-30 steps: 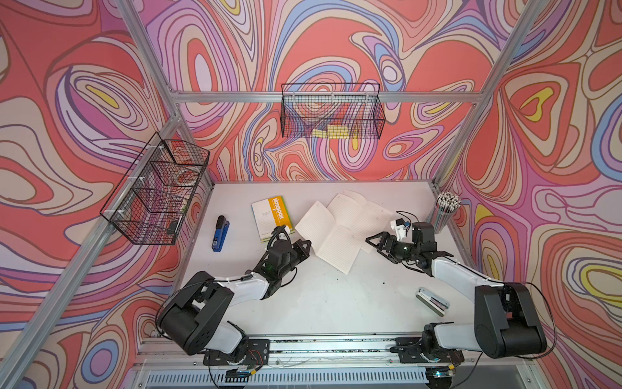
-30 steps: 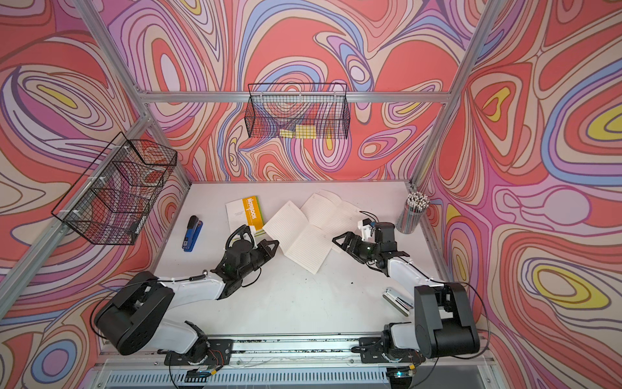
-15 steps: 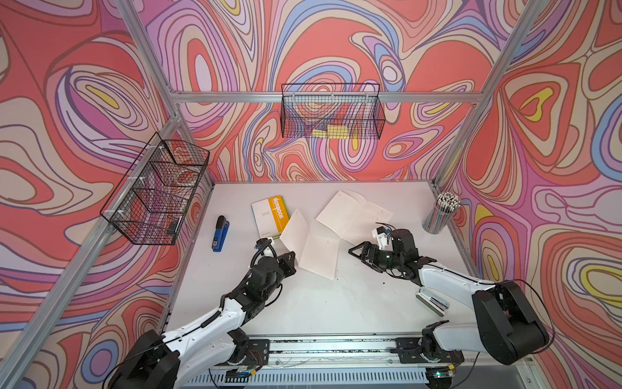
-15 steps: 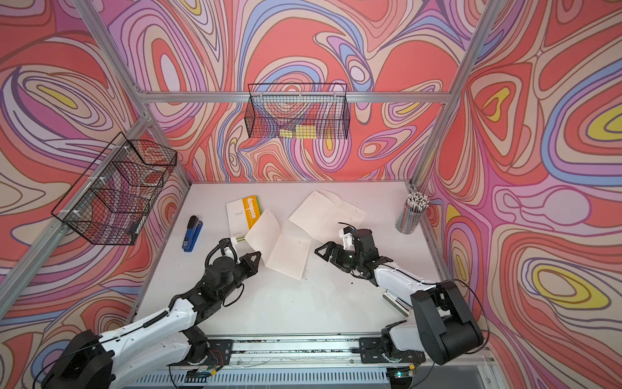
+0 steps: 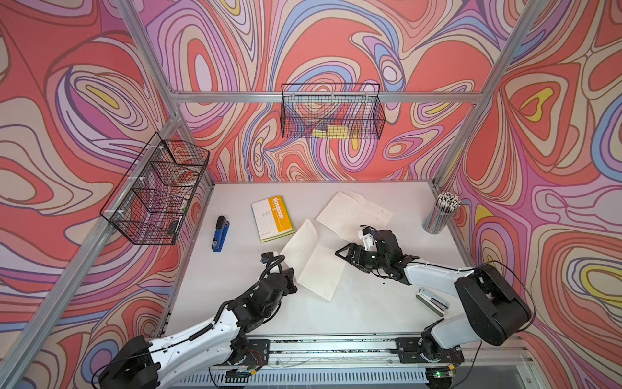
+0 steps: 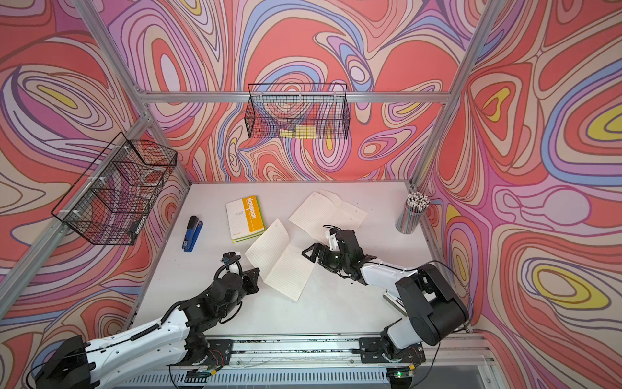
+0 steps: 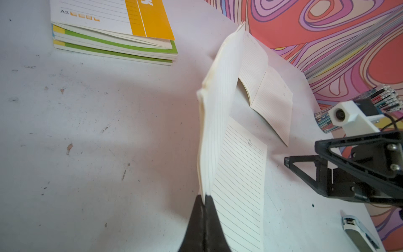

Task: Close the notebook
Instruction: Close the notebook at the center of the board.

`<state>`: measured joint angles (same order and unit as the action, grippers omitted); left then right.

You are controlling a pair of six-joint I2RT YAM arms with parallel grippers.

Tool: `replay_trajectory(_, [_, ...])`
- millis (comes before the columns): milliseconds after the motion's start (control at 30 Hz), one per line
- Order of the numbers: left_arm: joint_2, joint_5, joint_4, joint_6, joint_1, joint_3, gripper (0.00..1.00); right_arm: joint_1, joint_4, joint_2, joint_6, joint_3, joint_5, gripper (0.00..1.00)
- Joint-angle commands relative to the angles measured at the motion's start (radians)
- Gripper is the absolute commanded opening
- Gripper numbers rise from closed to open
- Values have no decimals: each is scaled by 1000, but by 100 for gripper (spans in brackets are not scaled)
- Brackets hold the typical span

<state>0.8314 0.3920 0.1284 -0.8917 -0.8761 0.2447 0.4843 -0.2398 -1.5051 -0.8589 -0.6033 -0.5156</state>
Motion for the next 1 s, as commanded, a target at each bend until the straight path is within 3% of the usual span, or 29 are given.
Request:
replay_trajectory(0, [4, 115, -50, 3, -43, 27, 0, 18, -41, -25, -13, -13, 23, 98])
replay_trajectory(367, [77, 347, -99, -54, -221, 57, 0, 33, -84, -72, -17, 12, 32, 98])
replay_trajectory(967, [214, 449, -79, -88, -314, 117, 0, 35, -139, -190, 11, 26, 35, 98])
